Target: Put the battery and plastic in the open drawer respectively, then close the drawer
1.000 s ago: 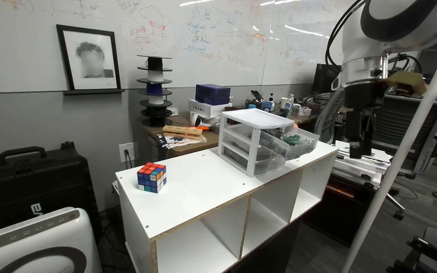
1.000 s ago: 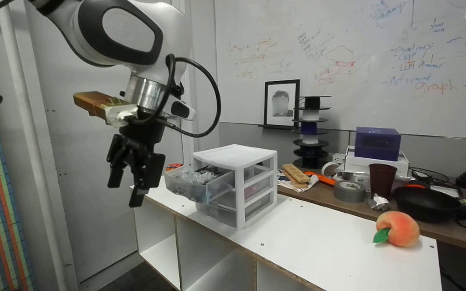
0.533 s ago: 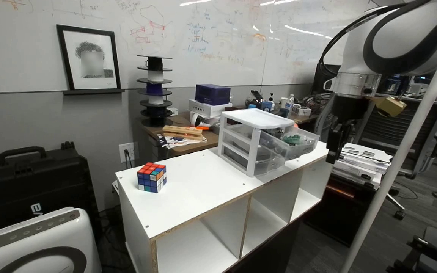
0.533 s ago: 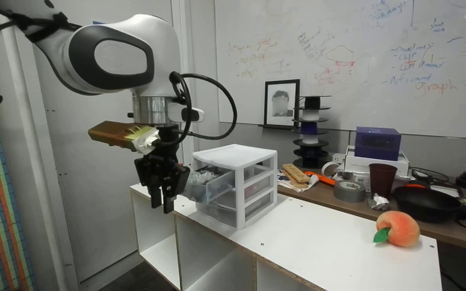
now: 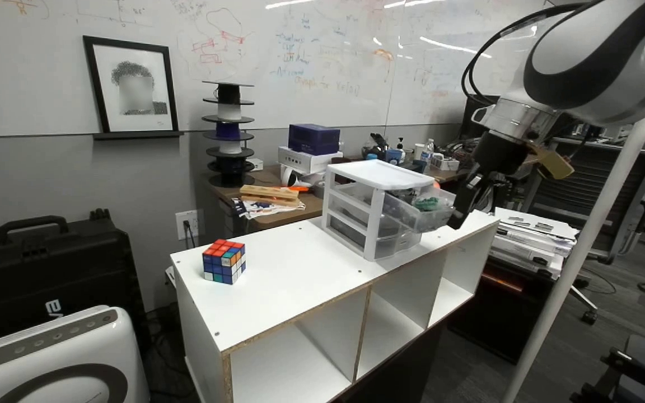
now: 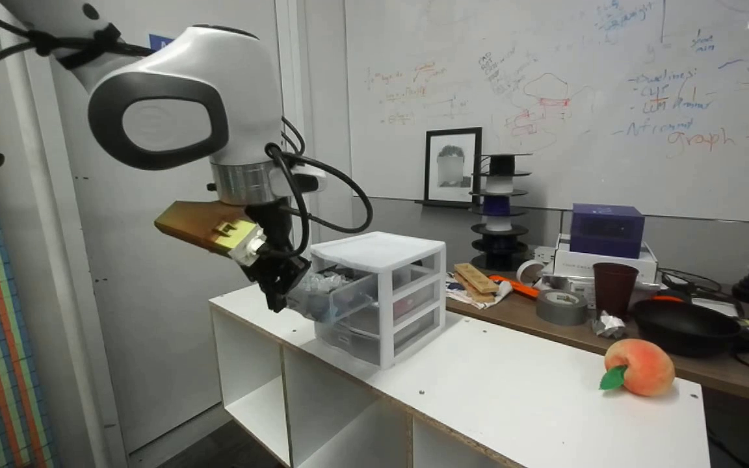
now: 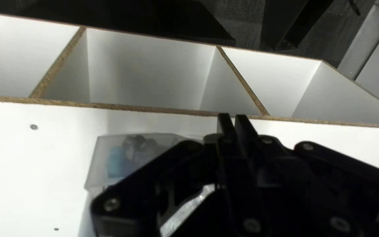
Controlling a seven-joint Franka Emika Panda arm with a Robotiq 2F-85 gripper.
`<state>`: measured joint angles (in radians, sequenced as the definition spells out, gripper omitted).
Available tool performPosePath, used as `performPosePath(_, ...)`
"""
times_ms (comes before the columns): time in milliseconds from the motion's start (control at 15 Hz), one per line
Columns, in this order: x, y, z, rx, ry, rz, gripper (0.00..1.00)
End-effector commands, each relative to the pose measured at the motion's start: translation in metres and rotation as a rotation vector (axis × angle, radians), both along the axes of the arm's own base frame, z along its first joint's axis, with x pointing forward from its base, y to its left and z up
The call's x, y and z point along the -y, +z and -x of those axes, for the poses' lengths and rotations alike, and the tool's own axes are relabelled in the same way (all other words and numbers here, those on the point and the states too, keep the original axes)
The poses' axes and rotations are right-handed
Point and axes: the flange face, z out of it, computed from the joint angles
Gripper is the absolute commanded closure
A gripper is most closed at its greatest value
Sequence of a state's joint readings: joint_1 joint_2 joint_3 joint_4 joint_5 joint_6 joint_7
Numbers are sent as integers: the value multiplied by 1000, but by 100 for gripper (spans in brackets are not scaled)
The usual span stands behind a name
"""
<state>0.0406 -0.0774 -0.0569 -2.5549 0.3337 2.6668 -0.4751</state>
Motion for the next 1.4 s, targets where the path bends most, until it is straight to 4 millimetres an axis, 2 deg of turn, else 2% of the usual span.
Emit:
performPosePath(0,-27,4,-55,105,2,-39,88)
performPosePath(333,-53,-8,-138,182,22,-23,91)
performPosePath(400,-56,-11,-148,177,27,-19,90)
performPosePath(533,-60,-10,-157,170,34,-9,90)
performPosePath(733,-66,-9,-160,95,56,-8,90)
performPosePath(1067,-68,-12,-160,-37,85,-24,90)
performPosePath(1133,-41,11,-90,-20,77,-17,90)
performPosePath(1200,-41,12,-92,-21,71,-19,90)
performPosePath(1267,-37,15,-83,-4,69,-12,90)
performPosePath(1333,-22,15,-58,10,71,-8,90)
